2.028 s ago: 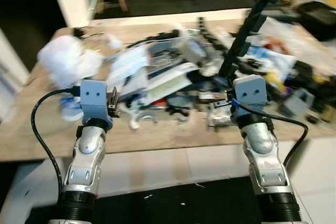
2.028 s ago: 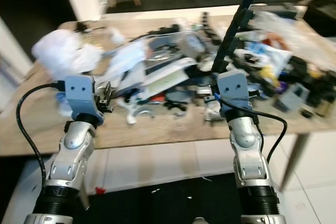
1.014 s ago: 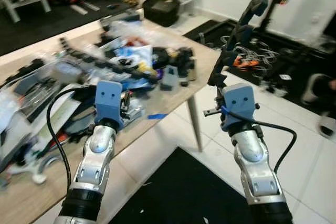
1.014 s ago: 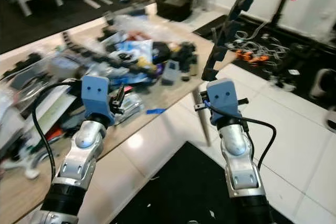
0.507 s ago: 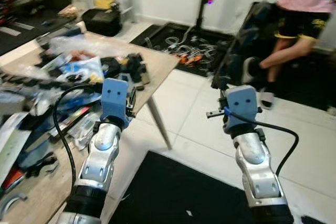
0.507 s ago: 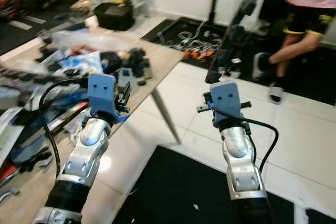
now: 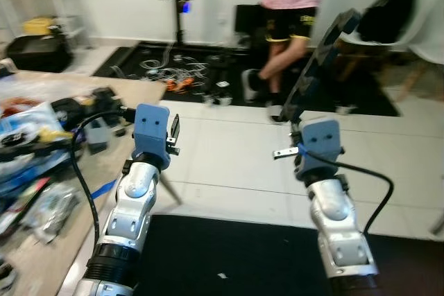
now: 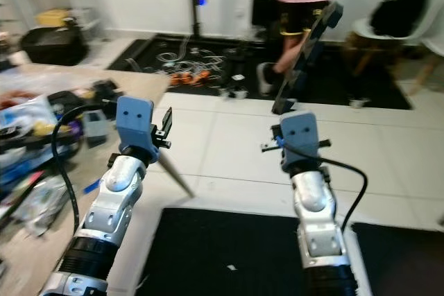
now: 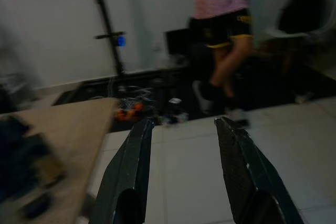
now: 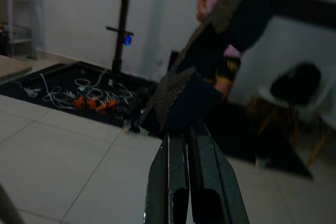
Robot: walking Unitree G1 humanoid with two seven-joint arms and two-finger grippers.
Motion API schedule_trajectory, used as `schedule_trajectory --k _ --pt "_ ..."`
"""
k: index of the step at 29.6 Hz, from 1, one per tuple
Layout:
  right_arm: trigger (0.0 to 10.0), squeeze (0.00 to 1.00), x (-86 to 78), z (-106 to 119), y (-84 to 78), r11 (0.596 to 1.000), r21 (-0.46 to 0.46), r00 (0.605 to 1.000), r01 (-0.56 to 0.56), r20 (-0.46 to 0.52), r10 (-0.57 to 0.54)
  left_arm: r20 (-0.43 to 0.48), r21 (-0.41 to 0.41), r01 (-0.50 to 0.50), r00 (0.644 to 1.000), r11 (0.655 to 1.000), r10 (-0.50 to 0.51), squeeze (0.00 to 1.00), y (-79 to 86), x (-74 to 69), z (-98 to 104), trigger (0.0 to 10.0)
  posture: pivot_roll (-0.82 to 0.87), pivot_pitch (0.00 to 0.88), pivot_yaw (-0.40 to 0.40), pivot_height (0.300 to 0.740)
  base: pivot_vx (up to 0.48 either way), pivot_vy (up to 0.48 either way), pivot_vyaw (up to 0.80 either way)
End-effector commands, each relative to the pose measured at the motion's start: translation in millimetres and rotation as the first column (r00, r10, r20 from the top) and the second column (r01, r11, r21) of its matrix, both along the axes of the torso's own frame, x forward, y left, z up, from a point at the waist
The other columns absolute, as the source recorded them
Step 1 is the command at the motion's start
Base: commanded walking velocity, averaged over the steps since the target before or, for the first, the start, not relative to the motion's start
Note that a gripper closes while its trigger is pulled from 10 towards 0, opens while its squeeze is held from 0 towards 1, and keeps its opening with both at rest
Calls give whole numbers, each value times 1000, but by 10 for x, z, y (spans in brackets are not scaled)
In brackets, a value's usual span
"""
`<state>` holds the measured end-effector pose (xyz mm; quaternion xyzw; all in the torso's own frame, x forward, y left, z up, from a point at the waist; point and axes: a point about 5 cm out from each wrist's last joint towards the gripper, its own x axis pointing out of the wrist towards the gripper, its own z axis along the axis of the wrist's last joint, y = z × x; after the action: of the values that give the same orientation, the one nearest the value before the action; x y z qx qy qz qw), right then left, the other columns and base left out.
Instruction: Picking trash to rubbish bin
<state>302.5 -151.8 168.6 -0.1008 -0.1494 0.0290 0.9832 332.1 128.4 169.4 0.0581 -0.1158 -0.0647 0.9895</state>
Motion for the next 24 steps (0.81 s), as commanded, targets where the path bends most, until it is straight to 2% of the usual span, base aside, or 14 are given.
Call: schedule_trajectory --k 1,5,17,20,24 --pt "10000 0 -15 -164 -44 1000 21 998 15 -69 -13 -11 28 9 1000 1000 -9 0 21 -15 -46 10000 -64 41 57 740 0 0 -800" --pt "10000 0 -45 -276 -63 999 25 994 19 -105 -16 -23 35 12 1000 999 -12 0 49 -31 -81 10000 -63 42 57 740 0 0 -800" --pt "10000 0 -71 -367 -60 1000 23 991 13 -132 -10 -34 26 22 999 999 -22 0 42 -40 -102 10000 -63 43 59 740 0 0 -800" --pt "10000 0 -79 -420 -50 1000 19 989 7 -150 -4 -43 -21 34 998 999 -35 0 37 -49 -121 10000 -62 46 62 740 0 0 -800" --pt "10000 0 -91 -472 -64 1000 23 985 12 -170 -8 -80 -43 47 996 998 -51 0 41 -62 -180 10000 -61 47 62 740 0 0 -800"
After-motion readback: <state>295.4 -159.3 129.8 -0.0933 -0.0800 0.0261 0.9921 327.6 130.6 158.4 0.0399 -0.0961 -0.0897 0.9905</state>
